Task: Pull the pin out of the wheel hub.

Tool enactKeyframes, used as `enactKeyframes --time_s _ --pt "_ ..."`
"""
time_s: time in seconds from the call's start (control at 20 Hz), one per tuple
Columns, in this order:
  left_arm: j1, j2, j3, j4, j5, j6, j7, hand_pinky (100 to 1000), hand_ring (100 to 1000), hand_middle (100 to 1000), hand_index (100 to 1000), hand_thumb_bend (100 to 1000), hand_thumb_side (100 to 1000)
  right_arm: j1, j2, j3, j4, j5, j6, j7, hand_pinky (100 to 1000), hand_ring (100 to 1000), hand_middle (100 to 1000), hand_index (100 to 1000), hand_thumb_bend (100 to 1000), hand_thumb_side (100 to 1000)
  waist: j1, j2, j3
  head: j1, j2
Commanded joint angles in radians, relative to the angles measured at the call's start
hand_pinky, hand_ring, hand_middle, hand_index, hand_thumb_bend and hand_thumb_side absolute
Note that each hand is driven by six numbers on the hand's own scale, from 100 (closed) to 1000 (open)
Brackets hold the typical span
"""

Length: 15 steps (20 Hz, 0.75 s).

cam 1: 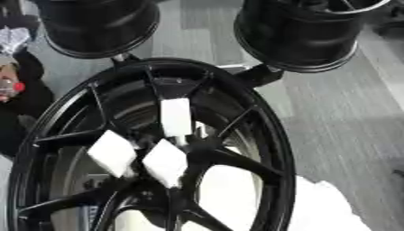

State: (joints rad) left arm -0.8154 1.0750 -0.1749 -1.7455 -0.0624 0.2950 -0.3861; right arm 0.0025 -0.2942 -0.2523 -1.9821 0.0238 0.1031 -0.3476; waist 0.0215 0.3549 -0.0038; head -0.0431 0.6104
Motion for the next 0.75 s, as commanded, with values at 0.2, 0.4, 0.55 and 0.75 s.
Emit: enactKeyframes --time_s 0.2,0.4,0.55,0.75 --pt "-0.001 0.048 0.105 0.114 0.025 -0.007 0.061 550 345 143 418 100 280 0.004 -0.010 -0.013 -0.018 0.002 -0.002 -0.011 755 596 533 689 100 609 -0.003 -0.024 0.005 -0.008 -0.003" --pt "0.006 0.049 0.123 0.142 0.034 -0.026 0.064 575 369 149 432 100 290 0.004 -0.013 -0.016 -0.018 0.002 -0.004 -0.015 755 596 533 689 100 607 -0.003 -0.026 0.006 -0.010 -0.003" --pt "0.006 0.048 0.123 0.142 0.035 -0.035 0.060 619 416 194 485 100 293 0.004 -0.016 -0.016 -0.018 0.001 -0.006 -0.015 755 596 533 689 100 606 -0.002 -0.028 0.005 -0.011 -0.003" --pt "0.004 0.047 0.115 0.120 0.022 -0.061 0.043 714 540 385 648 100 289 0.004 -0.018 -0.018 -0.018 0.002 -0.006 -0.017 755 596 533 689 100 605 0.001 -0.031 0.002 -0.011 -0.002"
